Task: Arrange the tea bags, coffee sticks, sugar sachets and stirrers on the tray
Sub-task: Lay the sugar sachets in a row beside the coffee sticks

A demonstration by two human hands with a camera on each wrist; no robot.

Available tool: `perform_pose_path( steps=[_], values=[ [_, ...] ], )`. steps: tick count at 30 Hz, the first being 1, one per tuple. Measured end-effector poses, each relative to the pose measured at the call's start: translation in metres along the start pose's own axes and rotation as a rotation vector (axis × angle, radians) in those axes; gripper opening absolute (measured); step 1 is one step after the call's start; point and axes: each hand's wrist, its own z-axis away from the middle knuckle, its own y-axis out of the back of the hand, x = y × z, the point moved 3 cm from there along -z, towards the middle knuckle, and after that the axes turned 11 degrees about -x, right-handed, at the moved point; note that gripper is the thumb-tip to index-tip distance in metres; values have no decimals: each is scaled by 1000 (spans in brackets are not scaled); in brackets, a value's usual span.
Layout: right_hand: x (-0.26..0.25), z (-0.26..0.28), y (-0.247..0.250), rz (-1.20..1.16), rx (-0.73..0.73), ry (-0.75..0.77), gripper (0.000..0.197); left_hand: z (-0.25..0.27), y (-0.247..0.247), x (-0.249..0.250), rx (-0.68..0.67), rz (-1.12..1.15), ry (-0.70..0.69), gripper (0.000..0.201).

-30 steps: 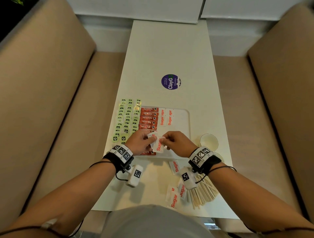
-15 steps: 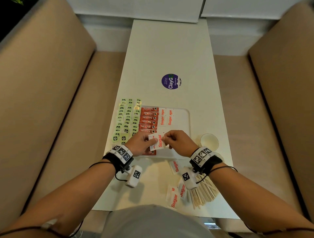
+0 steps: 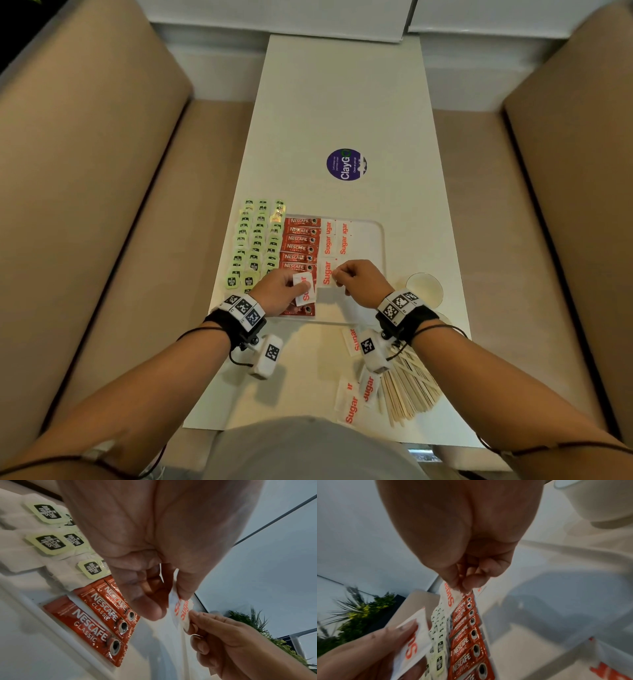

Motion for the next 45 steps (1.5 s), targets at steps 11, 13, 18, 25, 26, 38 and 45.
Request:
perform_pose_path(
  steps=[11, 13, 18, 25, 26, 38, 45],
  values=[
    [17, -58, 3, 80, 75, -246, 36, -1, 10, -7, 8, -11, 25, 16],
    [18, -63, 2, 86, 67, -272, 35, -2, 10, -8, 11, -1, 27, 15],
    [12, -69, 2, 71, 81, -297, 22, -2, 12, -11, 10, 17, 38, 16],
    [12, -78, 2, 81, 106, -321, 20, -3, 14, -15, 3, 33, 50, 17],
    [12, -79, 2, 86, 113, -322, 22, -3, 14, -15, 2, 30, 50, 17],
    [13, -82, 4, 88, 114, -340, 16, -3, 17, -19, -2, 25, 45, 18],
    [13, -81, 4, 105, 114, -344, 17, -3, 17, -21, -15, 25, 60, 19]
  ],
)
